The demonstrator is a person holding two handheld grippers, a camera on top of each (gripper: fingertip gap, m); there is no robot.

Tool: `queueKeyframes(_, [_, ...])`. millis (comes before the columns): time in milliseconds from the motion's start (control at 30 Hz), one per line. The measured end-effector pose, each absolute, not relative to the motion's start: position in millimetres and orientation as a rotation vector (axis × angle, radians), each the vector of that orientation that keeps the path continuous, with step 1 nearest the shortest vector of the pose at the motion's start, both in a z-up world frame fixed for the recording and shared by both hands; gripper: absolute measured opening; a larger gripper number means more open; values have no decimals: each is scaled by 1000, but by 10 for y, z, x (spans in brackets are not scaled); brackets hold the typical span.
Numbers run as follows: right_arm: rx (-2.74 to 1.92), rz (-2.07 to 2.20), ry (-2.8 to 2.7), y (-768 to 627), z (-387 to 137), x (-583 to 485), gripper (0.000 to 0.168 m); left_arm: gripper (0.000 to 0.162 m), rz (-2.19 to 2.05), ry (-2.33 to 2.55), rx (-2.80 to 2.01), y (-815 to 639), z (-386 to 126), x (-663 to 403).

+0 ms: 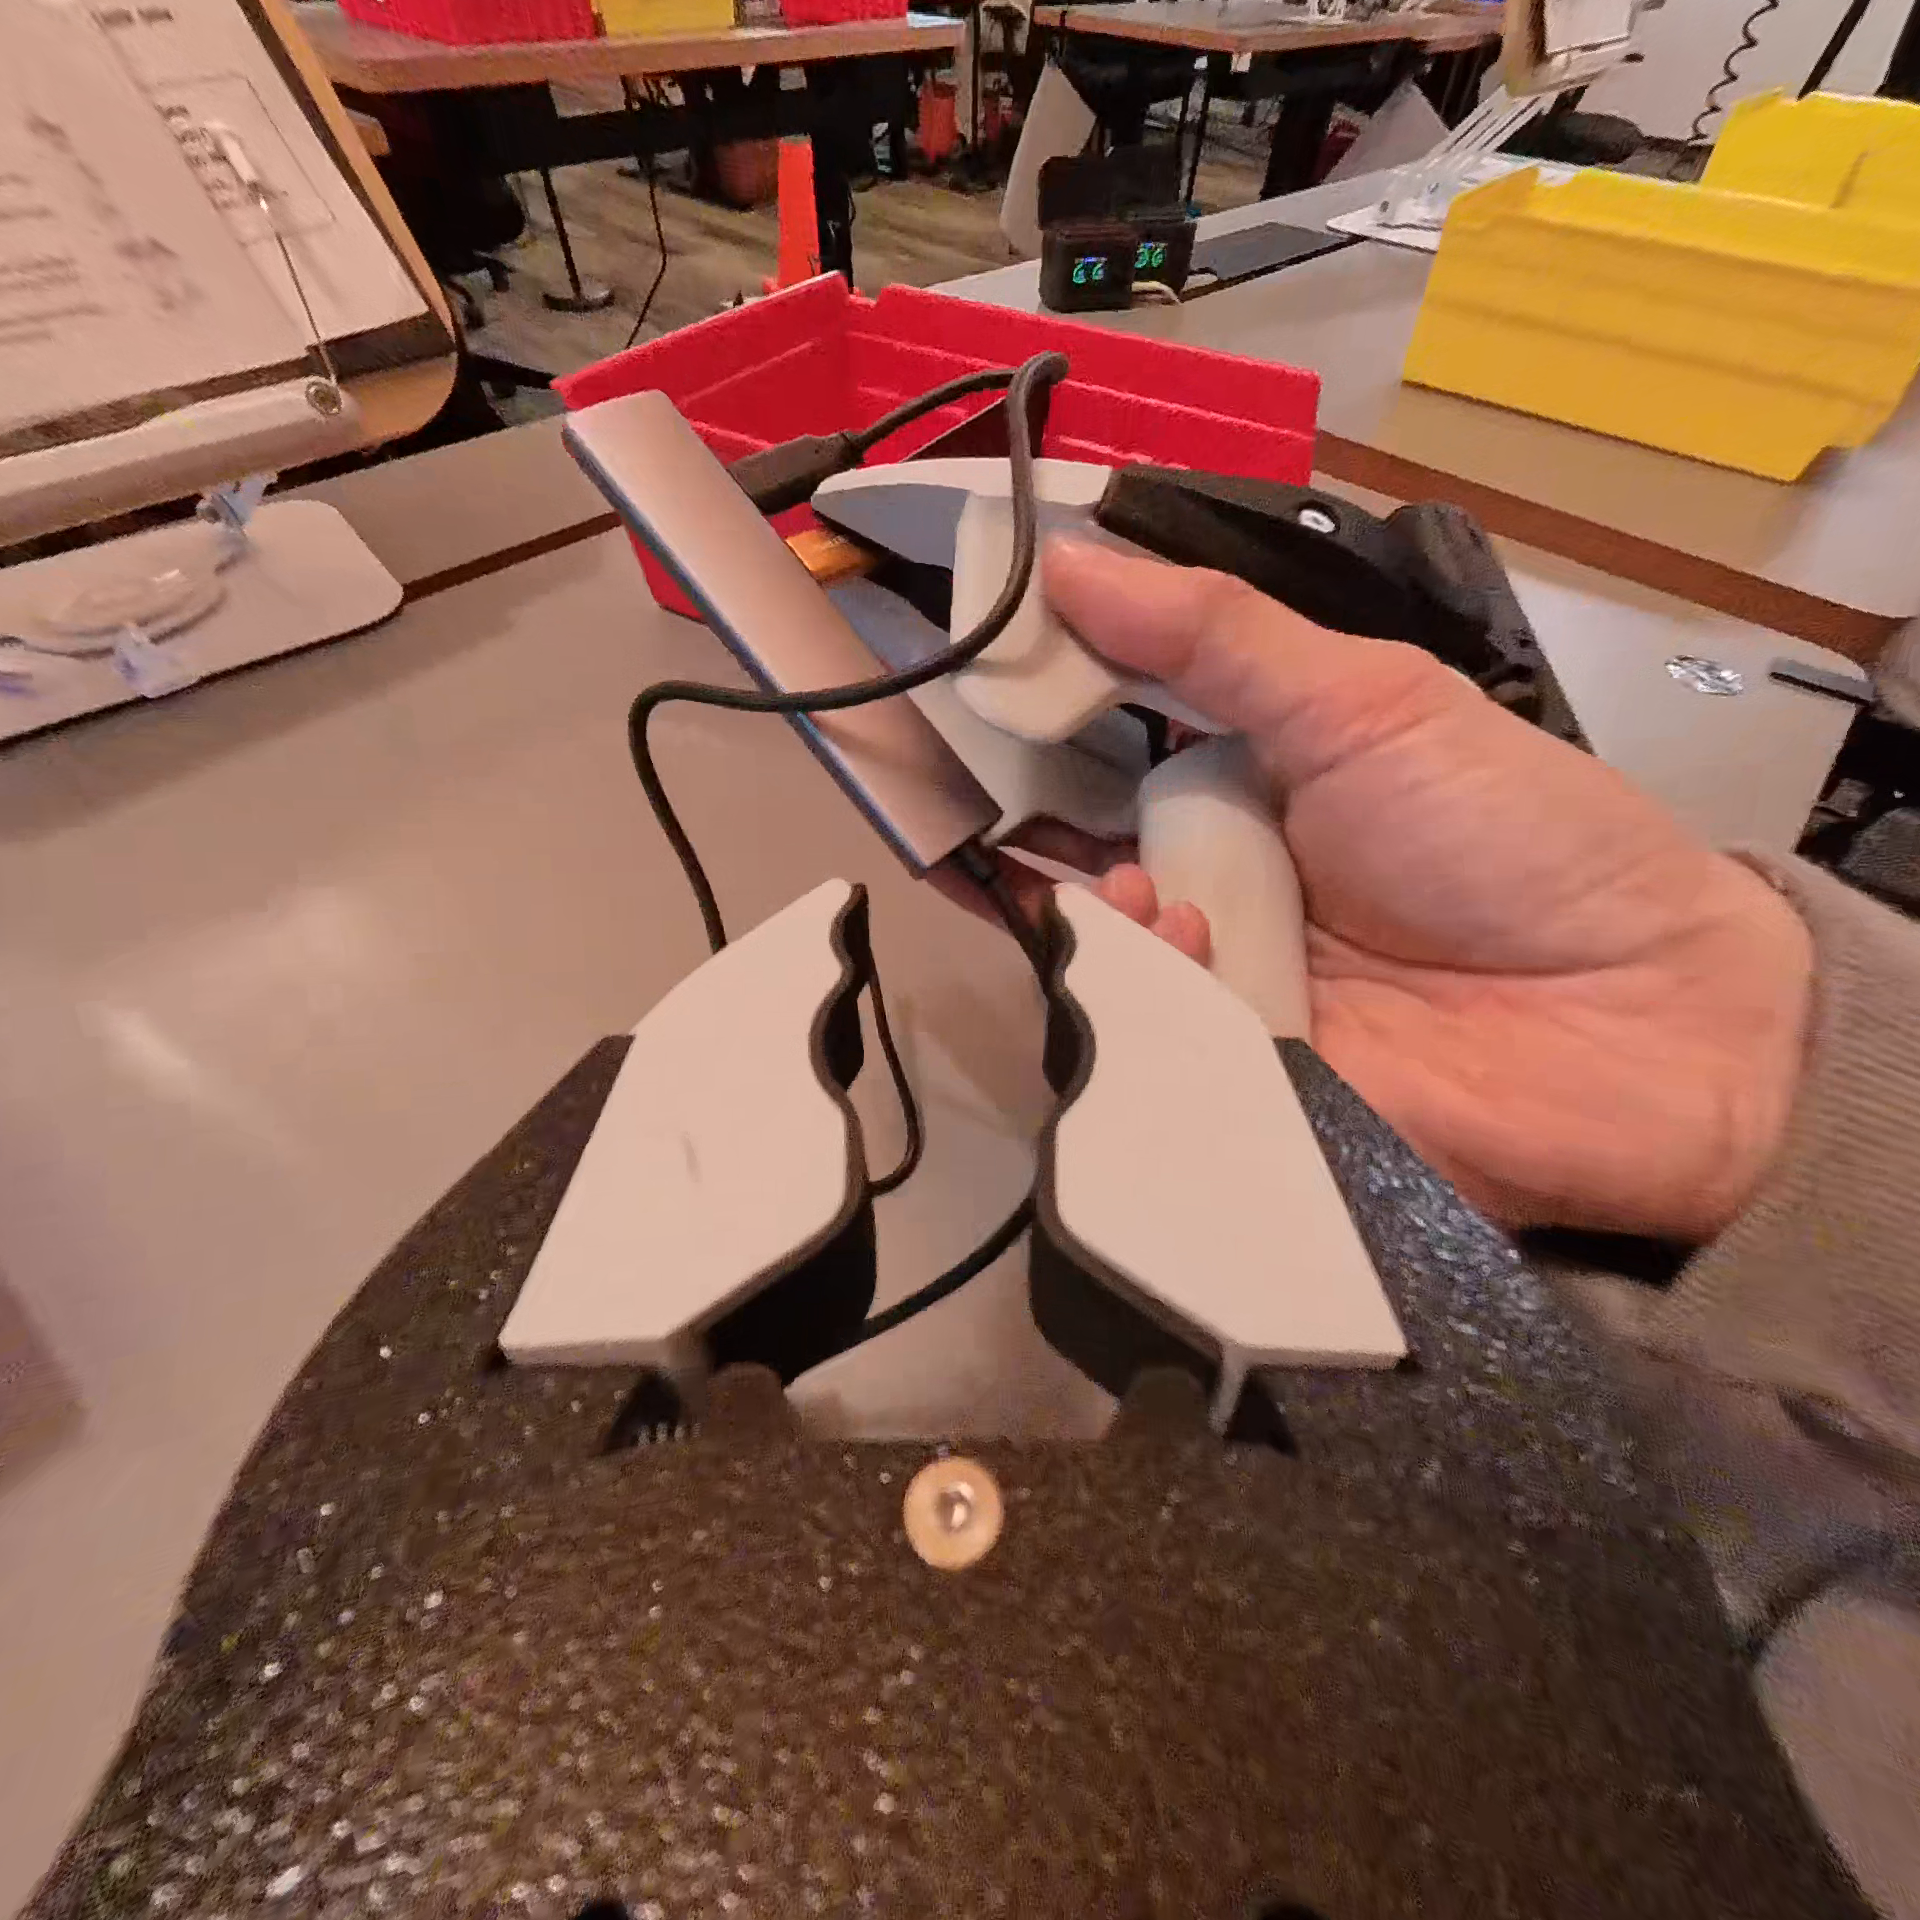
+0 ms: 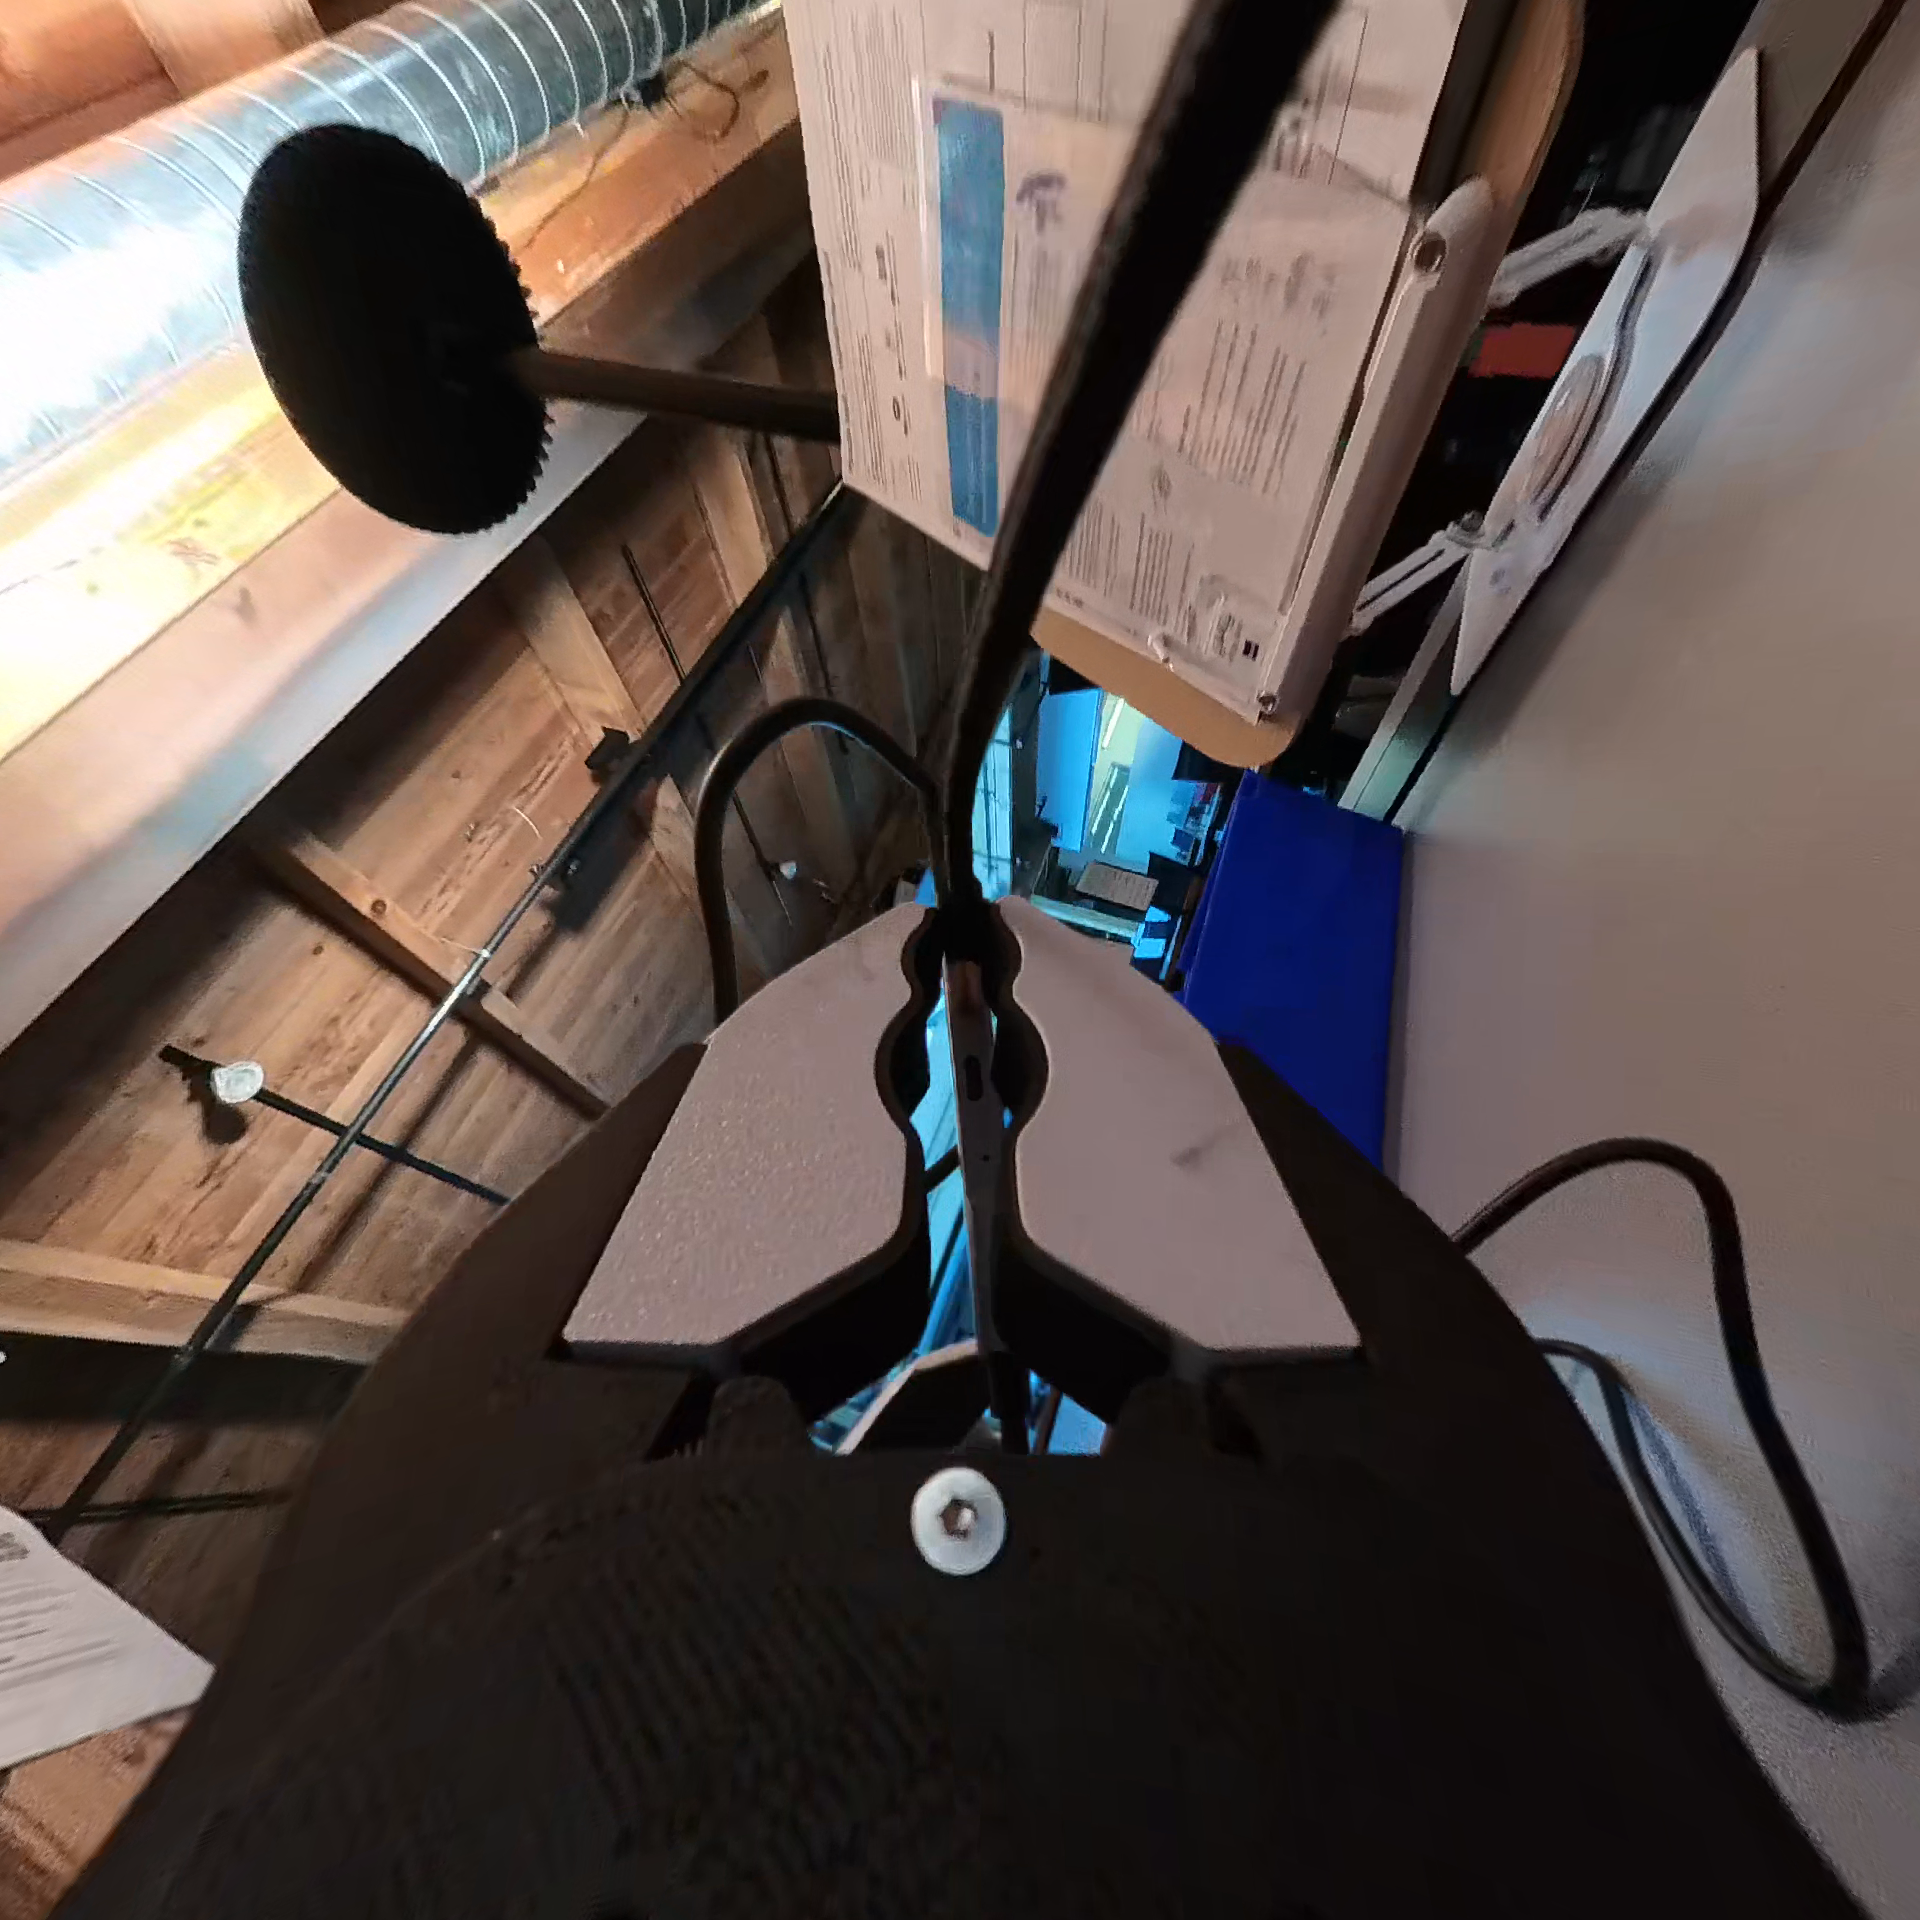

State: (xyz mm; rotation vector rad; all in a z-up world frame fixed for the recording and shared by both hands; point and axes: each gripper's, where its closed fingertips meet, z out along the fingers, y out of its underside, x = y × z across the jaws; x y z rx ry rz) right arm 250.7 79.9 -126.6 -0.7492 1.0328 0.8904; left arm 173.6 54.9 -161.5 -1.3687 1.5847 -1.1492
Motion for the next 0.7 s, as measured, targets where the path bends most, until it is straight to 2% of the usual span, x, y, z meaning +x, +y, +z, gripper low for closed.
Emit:
queueKeyframes(100, [-805,896,1004,840,-1283,2391,7,30,-1141,1574,-1437,587,-1725,1826])
queueKeyframes(233, [-856,933,981,848,-1315,2323,7,33,-1368,1532,-1532,518,-1785,1906])
queueKeyframes(400, [-913,970,879,863,-1238,2261,7,14,-1802,1457,-1591,444,-1704,1887])
queueKeyframes(567, [-1236,974,655,883,-1277,2056,10,9,-2187,1359,-1684,631,-1516,1697])
queueKeyframes(633, [-1434,992,553,839,-1412,1920,32,8,-2365,1306,-1768,747,-1420,1622])
queueKeyframes(700, [-1661,1026,407,674,-1583,1704,43,9,-2484,1181,-1838,925,-1349,1601])
